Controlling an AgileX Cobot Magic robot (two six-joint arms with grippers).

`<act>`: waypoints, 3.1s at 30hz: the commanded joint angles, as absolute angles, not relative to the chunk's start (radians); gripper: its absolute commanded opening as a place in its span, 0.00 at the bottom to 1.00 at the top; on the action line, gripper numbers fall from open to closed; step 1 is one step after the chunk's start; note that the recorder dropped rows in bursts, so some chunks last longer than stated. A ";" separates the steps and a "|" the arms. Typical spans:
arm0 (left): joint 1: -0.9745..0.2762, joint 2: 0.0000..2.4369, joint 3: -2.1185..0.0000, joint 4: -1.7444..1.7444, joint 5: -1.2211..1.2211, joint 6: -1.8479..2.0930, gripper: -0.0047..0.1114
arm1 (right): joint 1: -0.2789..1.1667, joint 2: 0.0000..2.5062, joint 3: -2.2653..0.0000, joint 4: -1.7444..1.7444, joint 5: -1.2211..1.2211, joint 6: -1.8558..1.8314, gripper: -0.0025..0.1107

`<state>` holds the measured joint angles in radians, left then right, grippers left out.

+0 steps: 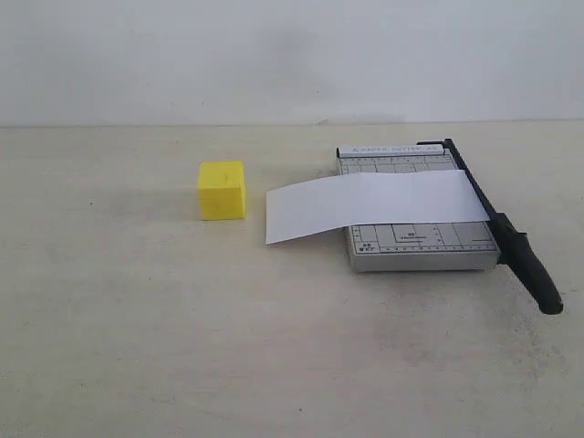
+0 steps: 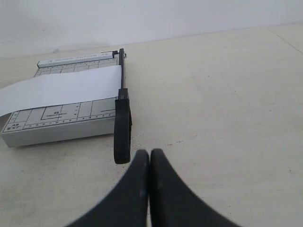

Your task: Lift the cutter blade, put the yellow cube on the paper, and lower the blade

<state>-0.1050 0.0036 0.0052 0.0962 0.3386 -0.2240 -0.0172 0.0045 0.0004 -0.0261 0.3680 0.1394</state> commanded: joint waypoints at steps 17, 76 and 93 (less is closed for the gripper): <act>-0.103 0.000 0.000 0.098 0.329 -0.230 0.08 | -0.015 0.000 0.000 0.037 0.087 0.105 0.02; -0.103 0.000 0.000 0.098 0.329 -0.230 0.08 | 0.248 1.122 -0.218 0.089 -0.358 -0.425 0.54; -0.103 0.000 0.000 0.098 0.329 -0.230 0.08 | 0.248 1.453 -0.223 0.386 -0.609 -0.346 0.69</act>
